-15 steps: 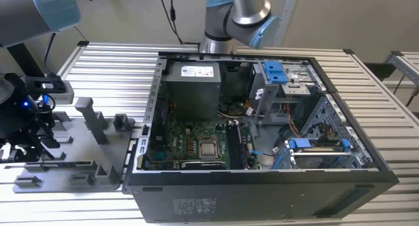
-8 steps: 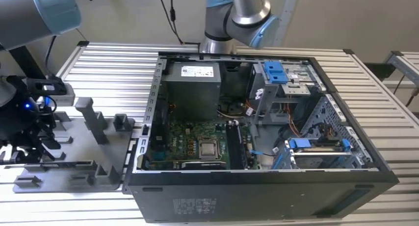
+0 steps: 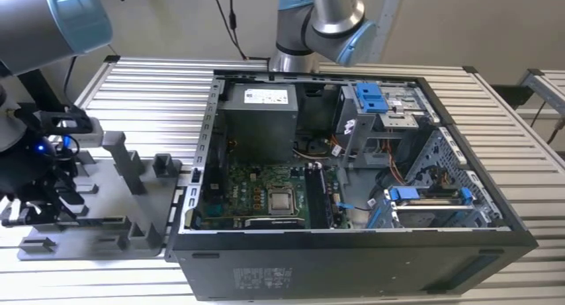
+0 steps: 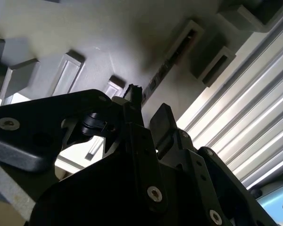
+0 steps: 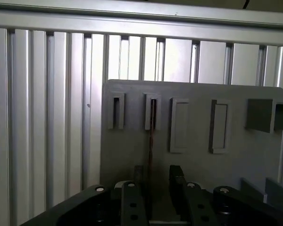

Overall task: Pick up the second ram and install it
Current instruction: 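Pick up the second ram and move it above second insertion slot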

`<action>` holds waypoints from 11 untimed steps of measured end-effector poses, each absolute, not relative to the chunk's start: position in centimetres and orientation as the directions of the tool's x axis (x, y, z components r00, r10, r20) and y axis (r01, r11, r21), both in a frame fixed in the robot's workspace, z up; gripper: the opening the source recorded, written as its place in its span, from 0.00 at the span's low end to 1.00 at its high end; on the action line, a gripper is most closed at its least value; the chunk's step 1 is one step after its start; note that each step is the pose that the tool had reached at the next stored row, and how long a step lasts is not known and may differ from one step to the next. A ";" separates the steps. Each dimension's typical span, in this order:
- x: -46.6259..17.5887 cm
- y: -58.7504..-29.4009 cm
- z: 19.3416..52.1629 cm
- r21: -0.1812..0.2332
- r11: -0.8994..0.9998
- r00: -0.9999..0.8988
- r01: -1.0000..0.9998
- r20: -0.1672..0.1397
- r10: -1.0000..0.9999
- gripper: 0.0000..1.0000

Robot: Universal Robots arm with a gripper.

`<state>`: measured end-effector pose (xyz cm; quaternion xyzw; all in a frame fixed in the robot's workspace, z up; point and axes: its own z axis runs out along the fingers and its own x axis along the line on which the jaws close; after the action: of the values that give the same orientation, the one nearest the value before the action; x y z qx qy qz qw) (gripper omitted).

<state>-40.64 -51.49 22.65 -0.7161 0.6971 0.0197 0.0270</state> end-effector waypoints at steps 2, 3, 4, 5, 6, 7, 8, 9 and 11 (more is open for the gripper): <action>-40.6 -51.5 22.4 -0.011 -0.027 0.027 -1.000 -0.066 -0.997 0.36; -40.6 -51.5 22.3 -0.011 -0.027 0.027 -1.000 -0.065 -0.997 0.36; -40.6 -51.5 22.2 -0.011 -0.027 0.027 -1.000 -0.065 -0.997 0.36; -40.7 -51.5 22.1 -0.011 -0.027 0.027 -1.000 -0.065 -0.997 0.36; -40.7 -51.5 21.9 -0.011 -0.027 0.027 -1.000 -0.065 -0.997 0.36; -40.7 -51.5 21.8 -0.011 -0.027 0.028 -1.000 -0.065 -0.997 0.36; -40.7 -51.5 21.7 -0.011 -0.028 0.028 -1.000 -0.064 -0.998 0.36; -40.8 -51.5 21.5 -0.011 -0.029 0.029 -1.000 -0.064 -0.998 0.36; -40.9 -51.5 21.3 -0.011 -0.034 0.034 -0.999 -0.063 -0.997 0.36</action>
<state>-40.89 -51.50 21.32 -0.7187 0.6946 0.0189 0.0258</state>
